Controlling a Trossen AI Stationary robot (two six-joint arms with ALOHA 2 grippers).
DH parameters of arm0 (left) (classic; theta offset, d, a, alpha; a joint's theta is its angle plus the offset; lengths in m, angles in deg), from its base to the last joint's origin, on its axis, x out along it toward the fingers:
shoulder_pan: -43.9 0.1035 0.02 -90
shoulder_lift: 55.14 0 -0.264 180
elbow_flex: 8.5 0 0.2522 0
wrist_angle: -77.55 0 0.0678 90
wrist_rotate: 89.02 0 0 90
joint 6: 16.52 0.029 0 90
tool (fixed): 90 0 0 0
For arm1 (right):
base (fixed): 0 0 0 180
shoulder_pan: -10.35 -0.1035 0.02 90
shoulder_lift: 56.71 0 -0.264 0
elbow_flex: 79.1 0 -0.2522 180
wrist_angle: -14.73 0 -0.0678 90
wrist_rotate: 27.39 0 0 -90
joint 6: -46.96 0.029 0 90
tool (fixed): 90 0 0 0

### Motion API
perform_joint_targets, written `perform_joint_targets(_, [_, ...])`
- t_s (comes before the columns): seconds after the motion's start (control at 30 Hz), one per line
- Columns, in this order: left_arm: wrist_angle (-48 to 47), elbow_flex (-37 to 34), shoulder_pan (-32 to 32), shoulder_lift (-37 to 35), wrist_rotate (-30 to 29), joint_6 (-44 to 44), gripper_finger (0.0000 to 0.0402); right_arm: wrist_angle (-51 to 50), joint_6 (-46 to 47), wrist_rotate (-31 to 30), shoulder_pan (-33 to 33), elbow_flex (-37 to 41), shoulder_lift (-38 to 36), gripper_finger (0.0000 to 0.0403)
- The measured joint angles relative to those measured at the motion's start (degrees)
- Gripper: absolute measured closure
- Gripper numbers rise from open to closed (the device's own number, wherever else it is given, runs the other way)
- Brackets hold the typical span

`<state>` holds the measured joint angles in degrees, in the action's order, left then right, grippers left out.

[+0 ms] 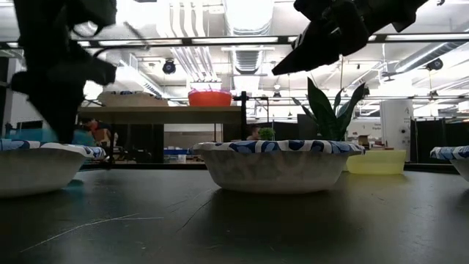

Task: Place and stack bowls onto a shelf
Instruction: Stack the blue bowl on top of the purple bowl on the shelf

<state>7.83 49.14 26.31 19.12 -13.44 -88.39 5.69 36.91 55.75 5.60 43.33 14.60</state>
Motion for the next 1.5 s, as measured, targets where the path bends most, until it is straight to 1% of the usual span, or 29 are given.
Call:
perform_joint_targets(0.1, [-3.12,4.92,-0.25,0.0,-0.5,5.23,0.0401,-1.56,0.02,0.0,0.0,0.0,0.0,0.0394])
perform_joint_targets(0.17, [-3.22,8.56,-0.84,0.0,-1.69,11.92,0.0401,-2.53,0.02,-0.02,0.0,0.0,0.0,0.0394])
perform_joint_targets(0.27, [-2.86,15.19,-1.78,0.64,-5.06,23.25,0.0401,-4.41,0.02,-0.02,0.0,0.0,-0.1,0.0394])
perform_joint_targets(0.37, [-1.84,21.89,-2.74,2.49,-12.08,36.93,0.0401,-5.95,0.02,-0.02,0.0,0.01,-0.42,0.0394])
perform_joint_targets(0.47, [2.53,27.36,-2.76,4.33,-20.79,53.56,0.0401,-6.25,-0.03,-0.02,0.0,0.02,-0.68,0.0394])
perform_joint_targets(0.53, [5.17,30.03,-1.75,5.43,-25.4,64.11,0.0401,-6.16,-0.24,-0.04,0.0,0.02,-0.72,0.0394])
perform_joint_targets(0.6, [7.65,32.11,0.47,6.07,-27.87,72.56,0.0402,-6.17,-0.25,-0.02,0.0,0.02,-0.72,0.0394])
perform_joint_targets(0.63, [8.35,32.9,2.16,6.19,-28.15,75.72,0.0402,-6.21,-0.26,-0.02,0.0,0.02,-0.72,0.0394])
perform_joint_targets(0.77, [10.59,35.03,11.17,6.23,-28.05,83.36,0.0402,-6.21,-0.22,-0.02,0.0,0.02,-0.72,0.0394])
perform_joint_targets(0.8, [11.74,35.27,13.64,6.23,-27.24,84.86,0.0402,-6.18,-0.19,-0.02,0.0,0.02,-0.72,0.0394])
perform_joint_targets(0.87, [15.73,35.41,19.1,6.23,-22.4,87.49,0.0402,-6.18,-0.04,-0.02,0.0,0.02,-0.72,0.0394])
perform_joint_targets(0.97, [20.64,34.89,27.04,6.44,-11.83,89.51,0.0402,-6.16,-0.02,-0.02,0.0,0.02,-0.72,0.0394])
perform_joint_targets(1.0, [21.42,34.78,29.41,6.71,-9.25,89.47,0.0402,-6.18,-0.02,-0.02,0.0,0.02,-0.72,0.0394])
perform_joint_targets(1.07, [22.66,34.46,33.2,7.49,-5.62,89.1,0.0402,-6.2,0.01,-0.02,0.0,0.02,-0.72,0.0394])
perform_joint_targets(1.1, [22.96,34.4,34.59,7.89,-5.01,88.99,0.0402,-6.18,0.13,-0.02,0.0,0.02,-0.72,0.0394])
perform_joint_targets(1.27, [23.94,34.38,37.6,9.59,-4.53,88.75,0.0402,-6.28,0.5,0.0,0.0,0.02,-0.72,0.0394])
perform_joint_targets(1.5, [23.8,34.34,38.07,11.05,-4.47,88.56,0.0402,-6.33,1.63,0.06,0.0,0.02,-0.72,0.0394])
